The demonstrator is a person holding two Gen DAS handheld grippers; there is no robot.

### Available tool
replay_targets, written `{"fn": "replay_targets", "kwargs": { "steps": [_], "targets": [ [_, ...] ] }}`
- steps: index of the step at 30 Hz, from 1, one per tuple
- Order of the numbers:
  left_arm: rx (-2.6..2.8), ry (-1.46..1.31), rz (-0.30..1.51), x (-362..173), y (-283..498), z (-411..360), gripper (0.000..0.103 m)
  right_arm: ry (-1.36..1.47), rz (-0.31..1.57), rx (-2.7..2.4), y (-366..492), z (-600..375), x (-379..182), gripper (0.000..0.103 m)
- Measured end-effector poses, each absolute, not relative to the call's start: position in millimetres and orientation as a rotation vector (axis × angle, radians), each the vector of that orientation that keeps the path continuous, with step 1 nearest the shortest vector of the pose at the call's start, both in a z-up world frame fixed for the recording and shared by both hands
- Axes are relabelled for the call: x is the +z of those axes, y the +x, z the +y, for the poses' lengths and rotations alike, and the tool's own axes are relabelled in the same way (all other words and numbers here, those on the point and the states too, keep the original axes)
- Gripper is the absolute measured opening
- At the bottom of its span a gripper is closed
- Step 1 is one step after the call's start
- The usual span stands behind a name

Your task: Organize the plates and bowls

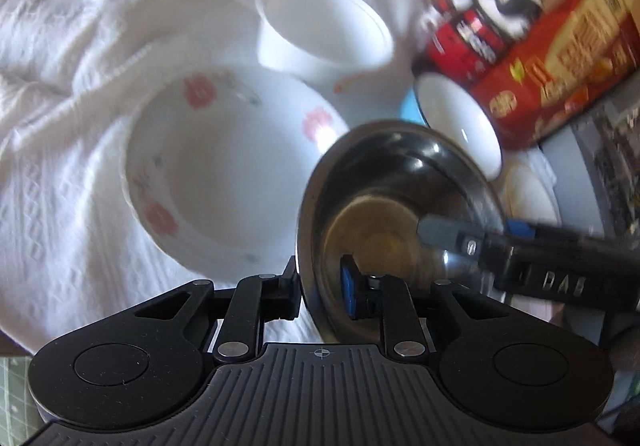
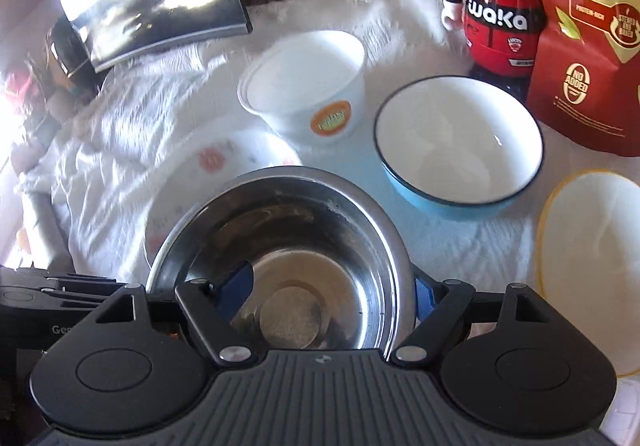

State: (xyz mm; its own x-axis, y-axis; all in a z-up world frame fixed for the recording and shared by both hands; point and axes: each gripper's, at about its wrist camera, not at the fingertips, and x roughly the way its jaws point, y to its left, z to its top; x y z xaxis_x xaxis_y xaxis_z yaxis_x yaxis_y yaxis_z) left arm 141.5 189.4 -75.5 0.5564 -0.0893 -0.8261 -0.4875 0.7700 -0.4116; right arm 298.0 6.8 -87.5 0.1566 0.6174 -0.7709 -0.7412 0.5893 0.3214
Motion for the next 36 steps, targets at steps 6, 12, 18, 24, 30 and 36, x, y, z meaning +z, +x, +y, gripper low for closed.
{"fn": "replay_targets", "kwargs": {
  "steps": [6, 12, 18, 24, 30, 36],
  "targets": [
    [0.330, -0.643, 0.922, -71.7, 144.4, 247.0, 0.022, -0.087, 1.047, 0.981, 286.4, 53.4, -87.9, 0.084],
    [0.368, -0.543, 0.941, -84.3, 156.3, 283.2, 0.022, -0.142, 1.049, 0.958, 272.9, 110.3, -99.4, 0.086],
    [0.341, -0.486, 0.978, -99.3, 161.7, 293.6, 0.021, -0.173, 1.055, 0.927, 266.7, 129.8, -109.1, 0.086],
    [0.301, -0.444, 0.976, -100.9, 169.4, 296.1, 0.021, -0.169, 1.059, 0.877, 271.8, 132.5, -113.5, 0.087],
    [0.293, -0.315, 0.946, -87.4, 173.8, 293.8, 0.021, -0.181, 1.016, 0.858, 272.3, 130.8, -110.6, 0.088],
    [0.312, -0.214, 0.924, -85.5, 177.5, 299.7, 0.029, -0.243, 0.871, 0.820, 261.2, 124.6, -93.0, 0.091]
  ]
}}
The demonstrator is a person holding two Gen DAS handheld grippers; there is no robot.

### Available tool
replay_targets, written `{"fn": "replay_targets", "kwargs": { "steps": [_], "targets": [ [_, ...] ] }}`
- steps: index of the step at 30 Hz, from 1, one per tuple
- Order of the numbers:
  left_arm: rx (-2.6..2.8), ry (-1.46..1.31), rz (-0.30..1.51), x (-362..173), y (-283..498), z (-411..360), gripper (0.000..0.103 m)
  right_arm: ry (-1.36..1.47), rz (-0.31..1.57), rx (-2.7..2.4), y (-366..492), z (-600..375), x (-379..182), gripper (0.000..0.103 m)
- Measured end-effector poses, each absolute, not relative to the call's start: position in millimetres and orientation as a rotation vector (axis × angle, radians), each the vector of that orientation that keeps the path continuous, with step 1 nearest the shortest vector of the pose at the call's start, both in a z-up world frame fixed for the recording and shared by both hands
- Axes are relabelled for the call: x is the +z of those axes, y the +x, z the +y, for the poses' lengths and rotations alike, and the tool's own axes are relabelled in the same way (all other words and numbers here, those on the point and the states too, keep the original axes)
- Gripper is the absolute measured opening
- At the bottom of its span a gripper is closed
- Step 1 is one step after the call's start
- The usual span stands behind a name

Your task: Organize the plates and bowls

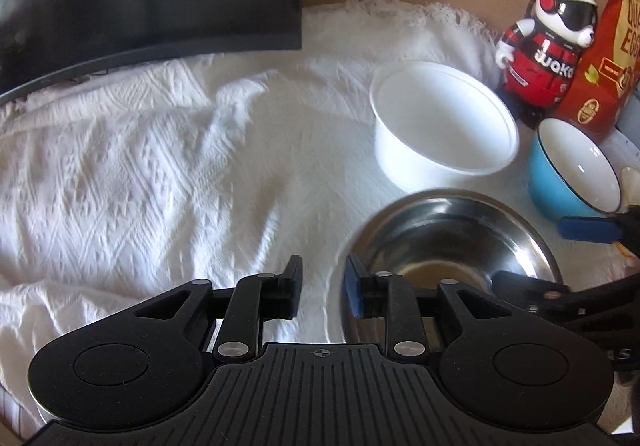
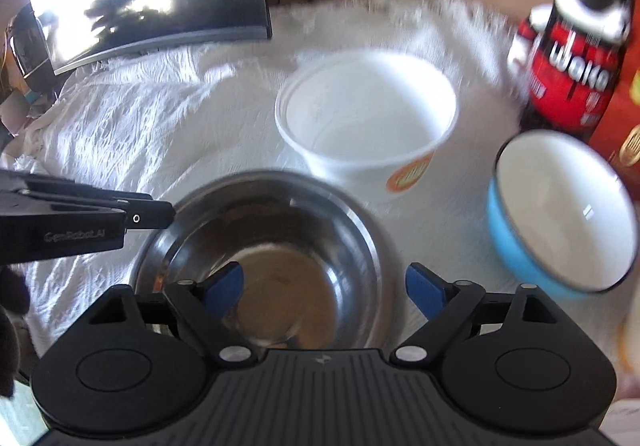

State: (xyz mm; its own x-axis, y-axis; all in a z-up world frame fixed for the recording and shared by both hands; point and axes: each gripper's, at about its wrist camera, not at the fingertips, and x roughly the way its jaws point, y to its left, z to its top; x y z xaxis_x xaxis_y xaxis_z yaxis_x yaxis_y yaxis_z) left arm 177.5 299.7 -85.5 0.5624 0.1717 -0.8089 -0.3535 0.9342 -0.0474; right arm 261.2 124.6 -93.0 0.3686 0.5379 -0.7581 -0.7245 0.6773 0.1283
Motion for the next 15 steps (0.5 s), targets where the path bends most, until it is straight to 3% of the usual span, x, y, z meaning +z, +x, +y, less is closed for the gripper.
{"fn": "replay_targets", "kwargs": {
  "steps": [6, 9, 15],
  "targets": [
    [0.332, -0.307, 0.976, -105.1, 183.7, 323.7, 0.025, -0.205, 0.932, 0.738, 269.7, 116.1, -105.8, 0.093],
    [0.304, -0.442, 0.998, -118.6, 179.6, 339.6, 0.014, -0.160, 1.010, 0.746, 272.1, 113.6, -117.5, 0.093],
    [0.292, -0.629, 0.900, -106.1, 159.3, 372.8, 0.017, -0.122, 1.115, 0.790, 268.2, 113.9, -133.6, 0.093]
  ]
}}
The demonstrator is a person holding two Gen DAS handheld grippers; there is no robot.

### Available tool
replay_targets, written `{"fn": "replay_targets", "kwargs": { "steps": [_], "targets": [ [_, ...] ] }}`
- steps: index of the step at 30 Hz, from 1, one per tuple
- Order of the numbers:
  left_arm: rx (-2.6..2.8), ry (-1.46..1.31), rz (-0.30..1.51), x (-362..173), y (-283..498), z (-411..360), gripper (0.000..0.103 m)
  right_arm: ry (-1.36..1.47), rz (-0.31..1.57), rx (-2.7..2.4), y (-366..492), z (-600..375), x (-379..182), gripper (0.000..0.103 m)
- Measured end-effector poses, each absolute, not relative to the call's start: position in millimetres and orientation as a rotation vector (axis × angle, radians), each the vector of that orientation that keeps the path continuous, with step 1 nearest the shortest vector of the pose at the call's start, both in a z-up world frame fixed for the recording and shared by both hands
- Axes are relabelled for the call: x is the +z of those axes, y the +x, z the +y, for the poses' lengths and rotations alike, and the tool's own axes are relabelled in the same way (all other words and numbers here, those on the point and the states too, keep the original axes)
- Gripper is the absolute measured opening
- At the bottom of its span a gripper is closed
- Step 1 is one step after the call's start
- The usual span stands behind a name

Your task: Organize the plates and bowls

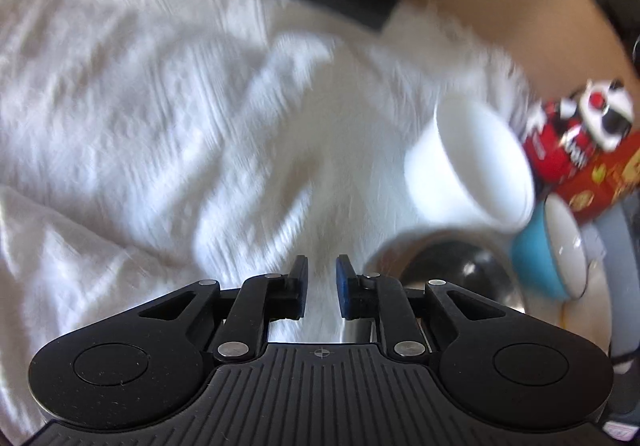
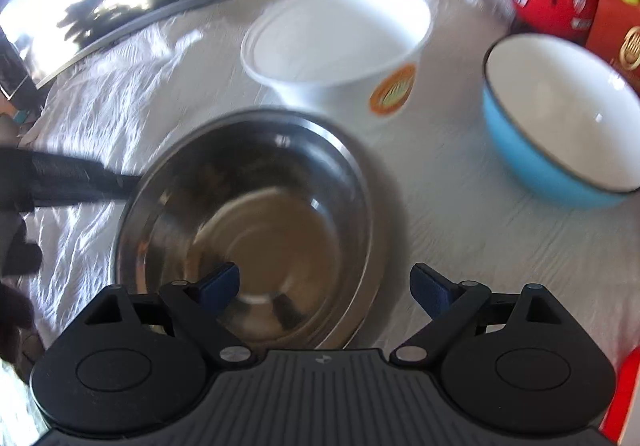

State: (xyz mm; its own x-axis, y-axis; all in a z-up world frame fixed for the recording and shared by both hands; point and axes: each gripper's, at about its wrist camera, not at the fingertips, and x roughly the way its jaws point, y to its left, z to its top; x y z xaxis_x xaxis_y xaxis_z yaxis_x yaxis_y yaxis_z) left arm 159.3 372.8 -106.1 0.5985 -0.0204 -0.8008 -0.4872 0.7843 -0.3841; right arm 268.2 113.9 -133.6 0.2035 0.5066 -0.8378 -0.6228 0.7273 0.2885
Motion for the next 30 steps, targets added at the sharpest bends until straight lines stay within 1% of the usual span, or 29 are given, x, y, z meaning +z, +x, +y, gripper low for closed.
{"fn": "replay_targets", "kwargs": {
  "steps": [5, 9, 13, 16, 17, 27, 30],
  "targets": [
    [0.157, -0.647, 0.866, -88.6, 155.7, 370.5, 0.017, -0.100, 1.110, 0.759, 270.3, 105.4, -131.1, 0.094],
    [0.130, -0.544, 0.899, -87.8, 167.1, 344.0, 0.017, -0.071, 1.098, 0.756, 270.6, 99.9, -128.6, 0.096],
    [0.160, -0.426, 0.939, -97.2, 177.9, 325.3, 0.018, -0.059, 1.124, 0.755, 271.3, 100.3, -132.7, 0.097],
    [0.202, -0.358, 0.970, -106.6, 182.8, 322.3, 0.036, -0.062, 1.134, 0.763, 268.8, 98.9, -134.9, 0.097],
    [0.207, -0.355, 0.977, -109.2, 184.2, 322.4, 0.037, -0.062, 1.138, 0.766, 268.6, 98.2, -135.5, 0.097],
    [0.185, -0.423, 1.010, -129.1, 195.5, 328.2, 0.040, -0.016, 1.191, 0.780, 271.7, 96.0, -144.3, 0.097],
    [0.178, -0.442, 1.019, -137.8, 197.8, 326.1, 0.036, -0.021, 1.205, 0.842, 268.2, 101.4, -144.3, 0.096]
  ]
}}
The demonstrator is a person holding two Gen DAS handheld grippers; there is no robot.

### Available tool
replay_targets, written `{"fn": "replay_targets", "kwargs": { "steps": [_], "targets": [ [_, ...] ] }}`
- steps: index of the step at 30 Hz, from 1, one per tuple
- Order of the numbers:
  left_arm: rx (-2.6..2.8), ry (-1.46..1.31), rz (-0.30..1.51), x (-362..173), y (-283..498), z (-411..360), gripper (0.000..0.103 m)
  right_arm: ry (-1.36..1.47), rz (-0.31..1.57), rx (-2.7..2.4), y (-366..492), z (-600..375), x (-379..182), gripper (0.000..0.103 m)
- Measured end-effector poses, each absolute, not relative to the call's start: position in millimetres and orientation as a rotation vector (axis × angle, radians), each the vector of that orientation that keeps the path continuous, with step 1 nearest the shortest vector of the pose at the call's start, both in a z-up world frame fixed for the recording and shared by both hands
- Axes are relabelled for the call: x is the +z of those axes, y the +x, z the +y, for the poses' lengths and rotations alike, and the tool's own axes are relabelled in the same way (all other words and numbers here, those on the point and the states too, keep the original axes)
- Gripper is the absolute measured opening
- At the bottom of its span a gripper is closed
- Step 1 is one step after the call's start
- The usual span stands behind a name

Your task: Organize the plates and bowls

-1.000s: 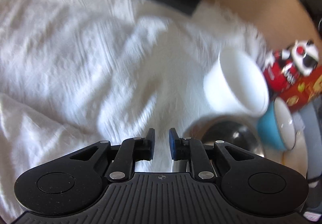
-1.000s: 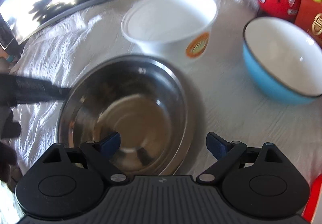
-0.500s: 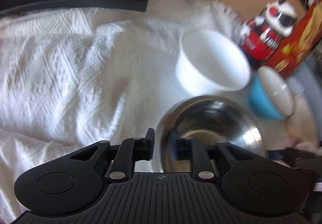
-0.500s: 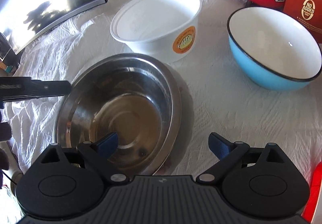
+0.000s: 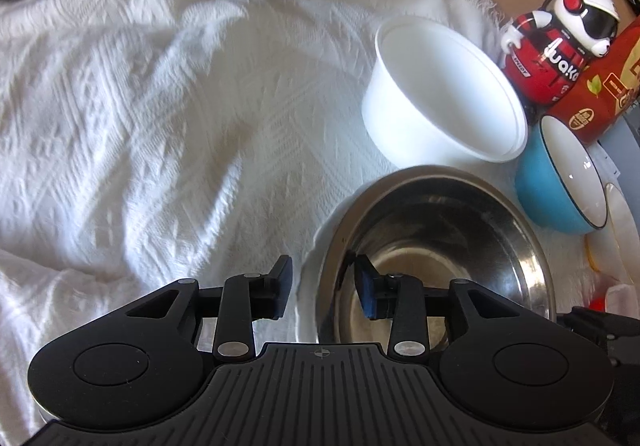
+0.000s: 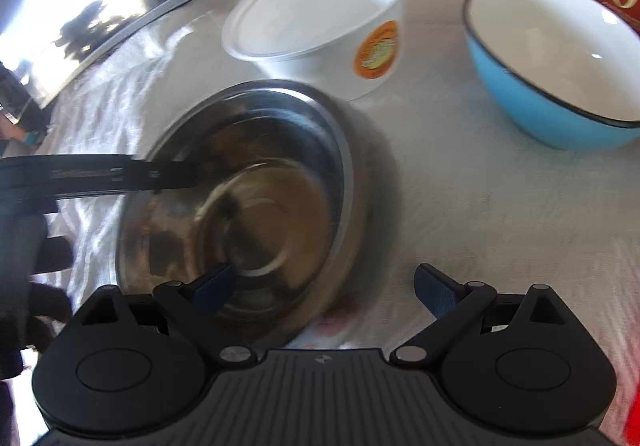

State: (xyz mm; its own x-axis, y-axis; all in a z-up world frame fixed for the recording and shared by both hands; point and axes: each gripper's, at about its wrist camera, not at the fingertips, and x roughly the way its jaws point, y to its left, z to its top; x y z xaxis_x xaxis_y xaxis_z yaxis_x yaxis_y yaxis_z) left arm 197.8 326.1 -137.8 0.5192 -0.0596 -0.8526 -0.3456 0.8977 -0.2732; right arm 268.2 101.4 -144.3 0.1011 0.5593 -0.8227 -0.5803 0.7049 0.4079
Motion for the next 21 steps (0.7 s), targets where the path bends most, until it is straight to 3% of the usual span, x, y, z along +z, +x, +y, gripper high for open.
{"fn": "replay_targets", "kwargs": {
  "steps": [7, 21],
  "targets": [
    [0.216, -0.476, 1.059, -145.0, 205.9, 320.7, 0.037, -0.065, 1.184, 0.887, 258.7, 108.1, -138.5, 0.090],
    [0.203, -0.491, 1.081, -145.4, 235.5, 295.8, 0.036, 0.056, 1.151, 0.798, 274.5, 70.6, -131.4, 0.090]
  ]
}}
